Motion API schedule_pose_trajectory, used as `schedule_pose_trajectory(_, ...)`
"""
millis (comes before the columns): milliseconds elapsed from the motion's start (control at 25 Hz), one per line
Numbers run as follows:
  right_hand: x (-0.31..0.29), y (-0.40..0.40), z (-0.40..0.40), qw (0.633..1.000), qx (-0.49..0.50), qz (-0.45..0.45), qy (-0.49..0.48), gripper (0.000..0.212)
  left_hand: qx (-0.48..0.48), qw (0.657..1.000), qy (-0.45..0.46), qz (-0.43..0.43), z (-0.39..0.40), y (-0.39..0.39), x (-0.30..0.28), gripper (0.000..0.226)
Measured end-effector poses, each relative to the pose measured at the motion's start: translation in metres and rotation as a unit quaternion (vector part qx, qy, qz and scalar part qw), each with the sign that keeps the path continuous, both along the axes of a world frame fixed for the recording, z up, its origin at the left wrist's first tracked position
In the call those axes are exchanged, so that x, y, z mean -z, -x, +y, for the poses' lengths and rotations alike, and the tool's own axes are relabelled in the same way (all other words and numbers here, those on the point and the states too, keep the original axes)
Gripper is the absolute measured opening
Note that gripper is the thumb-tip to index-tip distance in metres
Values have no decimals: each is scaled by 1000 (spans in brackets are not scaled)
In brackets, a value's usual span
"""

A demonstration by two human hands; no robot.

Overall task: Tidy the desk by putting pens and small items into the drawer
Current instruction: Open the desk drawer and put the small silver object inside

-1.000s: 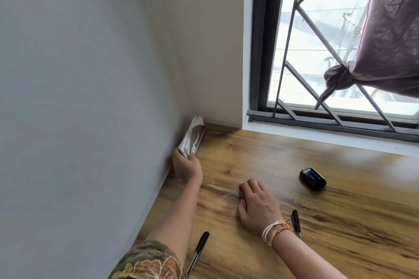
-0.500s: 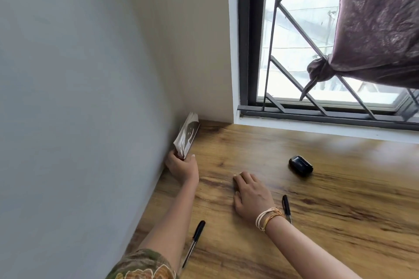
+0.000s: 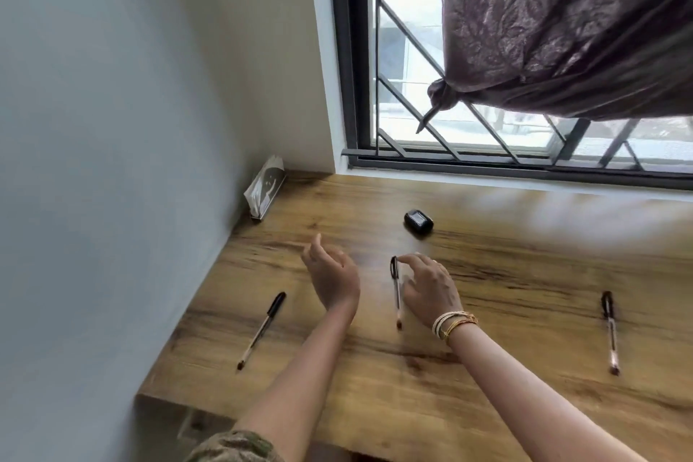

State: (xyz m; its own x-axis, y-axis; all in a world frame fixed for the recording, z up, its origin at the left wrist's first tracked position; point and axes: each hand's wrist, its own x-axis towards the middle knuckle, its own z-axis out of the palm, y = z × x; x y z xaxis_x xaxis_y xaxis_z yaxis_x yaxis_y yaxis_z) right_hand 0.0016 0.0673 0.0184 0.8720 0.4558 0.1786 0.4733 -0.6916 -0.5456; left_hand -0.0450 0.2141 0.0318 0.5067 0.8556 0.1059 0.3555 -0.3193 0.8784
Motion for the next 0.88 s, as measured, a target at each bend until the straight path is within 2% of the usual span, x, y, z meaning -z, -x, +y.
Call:
schedule_pose_trajectory(200, 12, 55, -98, 996, 64, 50, -48, 50, 56, 998, 1, -11, -119, 62, 16, 52)
schedule_pose_trajectory(360, 18, 109, -176, 991, 88, 82, -57, 55, 167, 983, -76, 3, -203, 119, 31, 45)
schedule_pose_trajectory(480, 22, 147, -231, 987, 106, 80, -86, 49, 282, 953, -75, 87, -250, 145, 37, 40)
schedule_pose_trajectory(560, 26, 170, -263, 978, 140, 87, -125, 41, 315, 932, -79, 161, -273, 152, 36, 42)
schedule_pose_trajectory(680, 46, 208, -303, 959, 219, 99, -149, 26, 387, 870, -177, 248, -298, 159, 40, 51)
schedule_pose_trajectory(760, 72, 228, -320, 916, 311, 176, -181, 24, 421, 826, -251, 277, -310, 157, 44, 55)
schedule_pose_trajectory(800, 89, 233, -329, 862, 368, 256, -237, 26, 436, 808, -272, 289, -317, 155, 49, 56)
schedule_pose_trajectory(840, 105, 233, -338, 775, 417, 351, -320, 27, 443, 796, -288, 295, -322, 153, 52, 56)
schedule_pose_trajectory(880, 117, 229, -347, 668, 450, 439, -399, 27, 443, 789, -305, 297, -326, 152, 56, 56)
